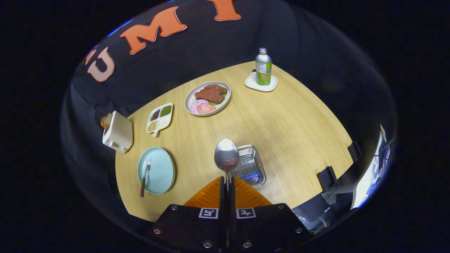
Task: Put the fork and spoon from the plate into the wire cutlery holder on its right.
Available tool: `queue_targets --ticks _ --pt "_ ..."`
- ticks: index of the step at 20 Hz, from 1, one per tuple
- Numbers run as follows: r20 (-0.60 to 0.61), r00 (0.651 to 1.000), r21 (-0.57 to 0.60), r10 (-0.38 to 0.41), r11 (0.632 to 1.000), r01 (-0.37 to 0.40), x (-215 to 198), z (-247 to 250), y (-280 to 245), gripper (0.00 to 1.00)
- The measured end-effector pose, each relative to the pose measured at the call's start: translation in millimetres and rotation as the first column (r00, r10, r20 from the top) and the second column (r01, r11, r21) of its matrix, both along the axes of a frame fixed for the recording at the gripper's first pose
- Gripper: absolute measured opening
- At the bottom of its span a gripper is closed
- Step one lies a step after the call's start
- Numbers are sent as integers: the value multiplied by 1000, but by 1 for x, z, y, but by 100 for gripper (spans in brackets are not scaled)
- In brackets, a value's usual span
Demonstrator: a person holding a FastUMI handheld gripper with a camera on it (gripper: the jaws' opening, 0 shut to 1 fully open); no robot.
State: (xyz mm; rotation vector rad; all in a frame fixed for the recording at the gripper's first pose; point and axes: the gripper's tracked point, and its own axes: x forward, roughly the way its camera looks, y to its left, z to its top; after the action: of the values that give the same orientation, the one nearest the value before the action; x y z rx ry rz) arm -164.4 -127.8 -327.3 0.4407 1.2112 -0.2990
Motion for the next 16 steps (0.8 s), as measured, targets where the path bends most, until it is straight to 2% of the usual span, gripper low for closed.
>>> queue_targets --ticks 6,9,12,16 --pt "-75 993 15 89 996 -88 -17 -29 0 4" --pt "-100 988 -31 119 992 -123 -19 -40 -10 4" --pt "-56 990 -58 126 990 -129 -8 -35 -16 9" --pt "68 992 -79 108 992 -103 20 -13 -22 11"
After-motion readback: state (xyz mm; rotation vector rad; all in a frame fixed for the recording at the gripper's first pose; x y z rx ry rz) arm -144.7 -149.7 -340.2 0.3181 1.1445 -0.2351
